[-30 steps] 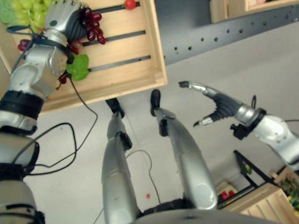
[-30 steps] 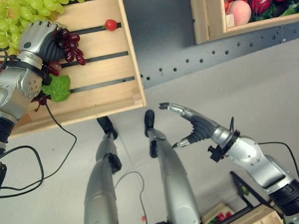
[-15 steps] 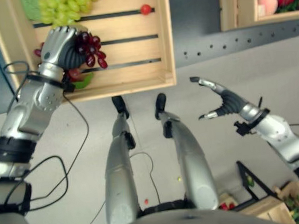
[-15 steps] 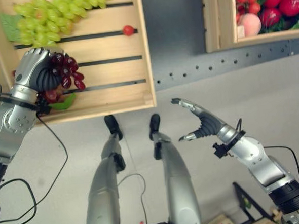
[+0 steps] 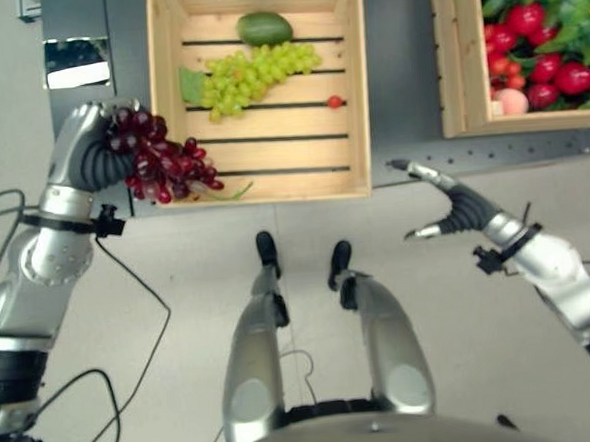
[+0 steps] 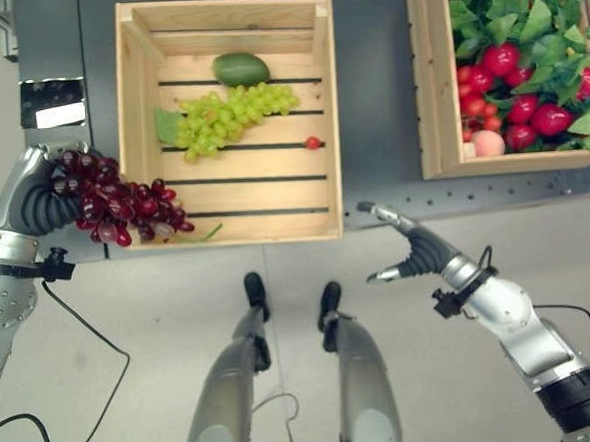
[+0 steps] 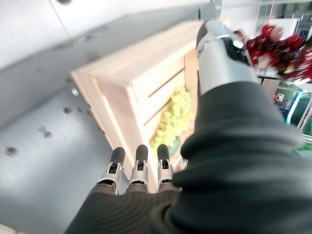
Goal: Pick up the fruits from the basket on one side to the basket on the other side
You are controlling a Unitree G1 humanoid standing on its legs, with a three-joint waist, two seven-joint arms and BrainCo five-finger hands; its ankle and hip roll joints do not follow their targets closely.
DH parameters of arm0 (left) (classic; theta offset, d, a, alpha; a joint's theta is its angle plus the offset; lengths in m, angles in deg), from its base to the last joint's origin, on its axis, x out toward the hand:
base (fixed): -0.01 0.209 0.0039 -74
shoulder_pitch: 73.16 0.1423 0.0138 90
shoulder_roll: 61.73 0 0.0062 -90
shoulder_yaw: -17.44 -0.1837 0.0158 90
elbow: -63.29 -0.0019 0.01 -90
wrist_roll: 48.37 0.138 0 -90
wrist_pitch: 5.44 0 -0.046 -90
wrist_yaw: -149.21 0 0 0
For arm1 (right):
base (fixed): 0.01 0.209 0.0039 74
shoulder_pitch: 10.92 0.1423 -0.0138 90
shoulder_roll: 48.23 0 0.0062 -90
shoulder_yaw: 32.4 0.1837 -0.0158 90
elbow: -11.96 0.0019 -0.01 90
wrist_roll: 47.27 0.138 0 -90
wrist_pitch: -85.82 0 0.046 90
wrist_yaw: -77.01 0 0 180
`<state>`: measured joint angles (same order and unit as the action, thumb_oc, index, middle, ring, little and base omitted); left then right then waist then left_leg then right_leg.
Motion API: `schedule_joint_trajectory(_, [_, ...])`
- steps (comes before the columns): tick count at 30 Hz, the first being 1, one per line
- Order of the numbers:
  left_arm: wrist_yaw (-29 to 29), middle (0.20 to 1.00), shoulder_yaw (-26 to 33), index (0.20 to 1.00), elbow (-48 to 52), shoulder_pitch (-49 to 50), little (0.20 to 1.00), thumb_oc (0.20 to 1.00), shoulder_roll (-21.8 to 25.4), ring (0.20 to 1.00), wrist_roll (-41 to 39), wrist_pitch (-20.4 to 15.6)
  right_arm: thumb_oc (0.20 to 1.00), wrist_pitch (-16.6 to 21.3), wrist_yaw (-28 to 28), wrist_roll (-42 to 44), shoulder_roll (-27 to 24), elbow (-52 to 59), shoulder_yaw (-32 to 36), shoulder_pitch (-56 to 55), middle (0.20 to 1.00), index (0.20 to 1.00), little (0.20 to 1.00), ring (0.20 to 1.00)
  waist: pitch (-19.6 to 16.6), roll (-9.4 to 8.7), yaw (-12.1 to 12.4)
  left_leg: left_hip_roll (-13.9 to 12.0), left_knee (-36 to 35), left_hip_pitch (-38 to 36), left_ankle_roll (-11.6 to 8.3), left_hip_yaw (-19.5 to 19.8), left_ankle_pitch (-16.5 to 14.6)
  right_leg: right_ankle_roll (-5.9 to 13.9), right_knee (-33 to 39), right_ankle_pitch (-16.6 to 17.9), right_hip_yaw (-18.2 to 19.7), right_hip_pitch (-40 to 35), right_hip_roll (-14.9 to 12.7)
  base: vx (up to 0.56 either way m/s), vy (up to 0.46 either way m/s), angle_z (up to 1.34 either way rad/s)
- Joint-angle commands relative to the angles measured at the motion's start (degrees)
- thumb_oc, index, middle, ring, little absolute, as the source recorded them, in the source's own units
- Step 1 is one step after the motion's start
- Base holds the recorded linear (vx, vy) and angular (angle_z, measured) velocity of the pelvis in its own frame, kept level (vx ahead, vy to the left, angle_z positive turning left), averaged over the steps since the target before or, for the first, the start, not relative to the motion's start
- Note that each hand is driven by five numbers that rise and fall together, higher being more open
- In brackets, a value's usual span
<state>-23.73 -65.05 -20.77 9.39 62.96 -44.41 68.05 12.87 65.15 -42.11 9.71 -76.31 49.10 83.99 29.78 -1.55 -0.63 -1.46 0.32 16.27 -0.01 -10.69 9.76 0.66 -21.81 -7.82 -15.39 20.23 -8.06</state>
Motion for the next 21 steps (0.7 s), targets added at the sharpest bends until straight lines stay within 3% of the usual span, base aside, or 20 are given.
schedule_joint_trajectory(1, [-1.73,0.200,3.46,0.200,2.59,0.22,0.200,0.200,-0.95,0.200,-5.96,-4.75,1.000,1.01,0.10,2.13,-0.19,-1.42,1.72,1.28,1.000,1.000,1.000,1.000,-8.39,-0.21,-0.88,3.49,1.74,-6.60,-1.22,-1.18,-11.25,6.99,15.37,9.07,-0.96,-5.38,2.40,0.05,0.012,0.09])
schedule_joint_trajectory(5, [-3.57,0.200,4.05,0.200,3.31,1.33,0.200,0.200,-0.94,0.200,-7.68,-4.91,1.000,0.79,-0.24,2.11,-0.55,-2.17,2.21,1.49,1.000,1.000,1.000,1.000,-10.03,-0.08,-0.70,3.63,0.44,-8.31,-1.21,-1.19,-10.71,7.08,16.95,9.32,-1.46,-7.47,2.64,0.07,0.016,0.07])
schedule_joint_trajectory(7, [-5.97,0.200,3.91,0.200,4.50,2.80,0.200,0.200,-2.03,0.200,-10.23,-5.45,1.000,0.22,-1.16,3.96,-1.21,-2.92,3.16,2.22,1.000,1.000,1.000,1.000,-13.57,-0.06,-0.47,3.65,-1.20,-11.38,-1.18,-1.15,-10.63,7.11,17.75,8.73,-2.02,-10.42,2.91,0.12,0.013,0.04])
schedule_joint_trajectory(13, [-9.74,0.200,2.45,0.200,6.28,3.27,0.200,0.200,-3.57,0.200,-15.51,-5.83,1.000,-0.05,-2.47,6.05,-3.51,-3.19,3.36,4.97,1.000,1.000,1.000,1.000,-17.42,-0.04,-0.36,3.52,-2.17,-15.30,-1.19,-1.12,-11.21,7.01,17.98,7.47,-2.67,-14.07,3.23,0.11,0.003,0.04])
schedule_joint_trajectory(21, [-13.55,0.200,-3.56,0.200,8.42,-1.75,0.200,0.200,-2.45,0.200,-22.91,-5.98,1.000,-1.75,-5.86,13.72,-6.11,-4.97,-3.81,15.16,1.000,1.000,1.000,1.000,-22.49,-0.63,0.31,3.26,-2.98,-19.56,-1.64,-0.88,-12.05,6.98,19.96,6.62,-3.04,-19.07,3.92,0.09,-0.015,0.01])
